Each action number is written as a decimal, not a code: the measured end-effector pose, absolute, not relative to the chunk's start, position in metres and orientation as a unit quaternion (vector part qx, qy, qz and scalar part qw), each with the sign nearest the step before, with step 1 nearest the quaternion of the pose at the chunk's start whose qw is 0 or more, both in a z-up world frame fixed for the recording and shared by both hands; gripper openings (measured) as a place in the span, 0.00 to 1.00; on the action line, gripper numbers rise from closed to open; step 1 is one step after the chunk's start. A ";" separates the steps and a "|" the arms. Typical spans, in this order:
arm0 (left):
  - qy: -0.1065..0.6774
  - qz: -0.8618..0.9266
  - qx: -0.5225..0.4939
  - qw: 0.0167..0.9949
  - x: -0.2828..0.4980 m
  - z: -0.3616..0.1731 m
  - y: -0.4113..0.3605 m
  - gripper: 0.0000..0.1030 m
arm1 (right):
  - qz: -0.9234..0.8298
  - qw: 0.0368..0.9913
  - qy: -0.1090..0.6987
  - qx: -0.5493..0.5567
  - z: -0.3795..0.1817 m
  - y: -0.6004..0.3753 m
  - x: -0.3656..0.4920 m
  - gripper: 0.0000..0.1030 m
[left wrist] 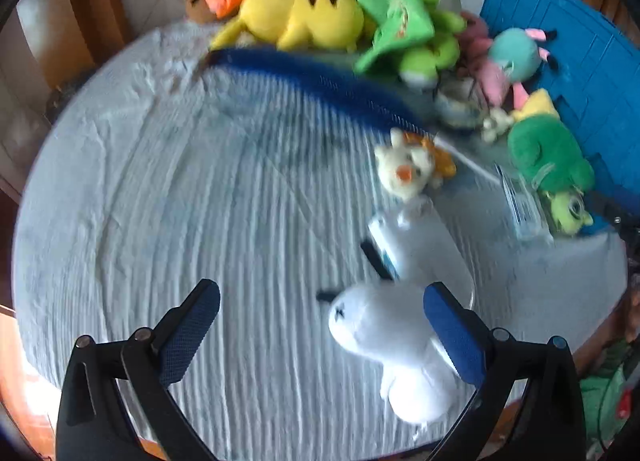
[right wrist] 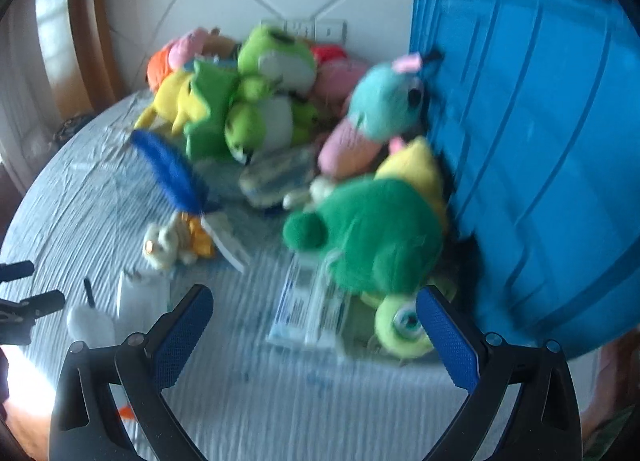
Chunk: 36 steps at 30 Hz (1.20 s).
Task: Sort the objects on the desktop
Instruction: 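Reach left tool to the clear plastic bag while right tool reaches the green plush turtle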
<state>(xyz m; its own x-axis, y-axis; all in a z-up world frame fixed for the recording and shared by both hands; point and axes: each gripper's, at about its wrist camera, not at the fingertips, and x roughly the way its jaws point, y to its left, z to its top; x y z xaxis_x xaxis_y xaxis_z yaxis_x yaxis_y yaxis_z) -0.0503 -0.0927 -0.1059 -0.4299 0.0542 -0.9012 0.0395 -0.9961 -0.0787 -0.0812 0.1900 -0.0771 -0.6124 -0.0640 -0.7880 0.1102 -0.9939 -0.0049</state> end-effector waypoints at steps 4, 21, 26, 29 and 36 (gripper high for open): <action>-0.038 0.852 -0.522 0.008 -0.054 -0.100 -0.080 1.00 | -0.893 0.042 0.017 0.447 -0.087 0.201 -0.086 1.00; 0.037 0.877 -0.472 0.085 -0.147 -0.066 -0.016 0.89 | -0.895 0.034 0.050 0.441 -0.084 0.197 -0.138 1.00; 0.051 0.864 -0.481 0.136 -0.177 -0.070 -0.011 0.74 | -0.892 0.021 0.017 0.451 -0.083 0.193 -0.124 1.00; 0.068 0.860 -0.478 0.164 -0.188 -0.072 -0.005 0.74 | -0.891 -0.005 -0.013 0.454 -0.081 0.195 -0.121 1.00; 0.128 0.847 -0.472 0.209 -0.214 -0.090 0.034 0.74 | -0.892 -0.092 -0.049 0.440 -0.094 0.206 -0.108 1.00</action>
